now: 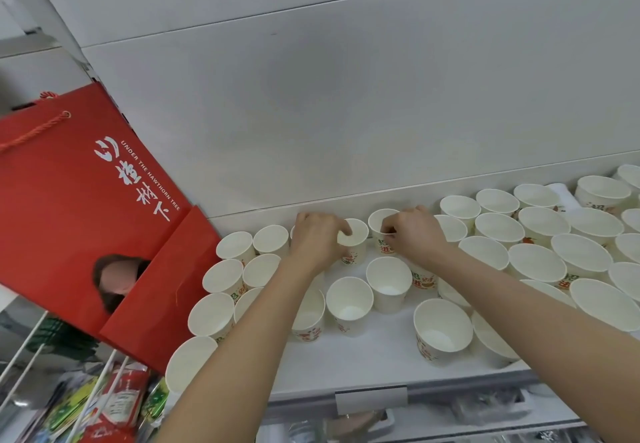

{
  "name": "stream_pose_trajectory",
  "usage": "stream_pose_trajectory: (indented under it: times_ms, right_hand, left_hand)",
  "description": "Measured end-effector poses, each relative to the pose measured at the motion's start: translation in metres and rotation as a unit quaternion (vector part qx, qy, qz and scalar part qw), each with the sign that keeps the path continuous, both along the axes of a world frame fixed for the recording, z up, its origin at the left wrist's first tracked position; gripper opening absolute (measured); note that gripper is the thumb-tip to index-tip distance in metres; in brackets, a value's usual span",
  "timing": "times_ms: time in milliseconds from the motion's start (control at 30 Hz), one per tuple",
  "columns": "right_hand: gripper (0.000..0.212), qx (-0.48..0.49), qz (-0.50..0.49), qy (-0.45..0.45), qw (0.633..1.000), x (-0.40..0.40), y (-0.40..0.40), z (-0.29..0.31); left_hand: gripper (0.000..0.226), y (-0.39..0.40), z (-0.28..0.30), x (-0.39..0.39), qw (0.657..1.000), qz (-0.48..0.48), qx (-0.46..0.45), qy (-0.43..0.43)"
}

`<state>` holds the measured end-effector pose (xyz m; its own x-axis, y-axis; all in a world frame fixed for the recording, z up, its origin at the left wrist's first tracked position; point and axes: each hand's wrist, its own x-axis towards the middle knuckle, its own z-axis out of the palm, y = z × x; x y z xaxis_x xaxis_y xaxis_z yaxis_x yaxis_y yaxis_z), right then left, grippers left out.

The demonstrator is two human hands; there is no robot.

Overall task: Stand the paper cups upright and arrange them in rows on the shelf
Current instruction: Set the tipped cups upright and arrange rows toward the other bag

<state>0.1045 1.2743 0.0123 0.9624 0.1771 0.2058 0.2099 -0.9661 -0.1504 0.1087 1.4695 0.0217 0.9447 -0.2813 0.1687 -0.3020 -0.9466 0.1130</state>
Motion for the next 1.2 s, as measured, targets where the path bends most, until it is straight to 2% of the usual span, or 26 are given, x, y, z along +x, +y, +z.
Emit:
stream_pose_trajectory:
  times_ms: [67,200,300,433,500,600,700,867,1033,1133,1200]
  right_hand:
    - [0.014,0.039,0.01,0.015,0.999,0.001,-0.002,-0.002]
    - [0.012,0.064,0.033,0.048,0.996,0.0,-0.003,-0.002]
    - [0.015,0.085,0.043,0.047,0.994,0.0,-0.003,0.0]
    - [0.028,0.213,0.049,-0.004,0.976,-0.019,-0.013,0.011]
    - [0.037,0.242,0.089,0.017,0.966,-0.041,-0.021,0.018]
    - [0.062,0.182,0.14,0.082,0.97,-0.069,-0.028,0.019]
    - [0.083,0.057,0.16,0.089,0.982,-0.073,-0.026,0.014]
    - [0.075,-0.025,0.129,0.091,0.987,-0.066,-0.015,0.016]
    - [0.079,-0.051,0.06,0.039,0.996,-0.058,-0.008,0.013]
    - [0.084,-0.035,0.064,0.05,0.996,-0.059,-0.015,0.01]
    - [0.082,-0.025,0.079,0.076,0.994,-0.06,-0.018,0.01]
  left_hand:
    - [0.017,-0.005,0.0,0.002,0.998,-0.011,0.059,-0.012]
    - [0.019,-0.007,-0.002,-0.001,0.993,-0.003,0.111,-0.036]
    - [0.023,-0.004,0.003,-0.007,0.999,0.002,0.041,-0.009]
    - [0.05,0.012,0.022,-0.04,0.995,0.001,-0.095,0.013]
    - [0.07,0.019,0.031,-0.066,0.992,-0.023,-0.094,0.076]
    - [0.097,0.019,0.028,-0.096,0.985,-0.065,-0.002,0.158]
    - [0.097,0.012,0.016,-0.098,0.983,-0.071,0.054,0.161]
    - [0.075,-0.002,0.009,-0.084,0.993,-0.03,0.048,0.107]
    - [0.09,-0.011,0.006,-0.075,0.995,0.024,0.08,0.054]
    - [0.099,-0.001,0.011,-0.078,0.993,-0.011,0.076,0.086]
    - [0.096,0.005,0.015,-0.074,0.988,-0.025,0.075,0.129]
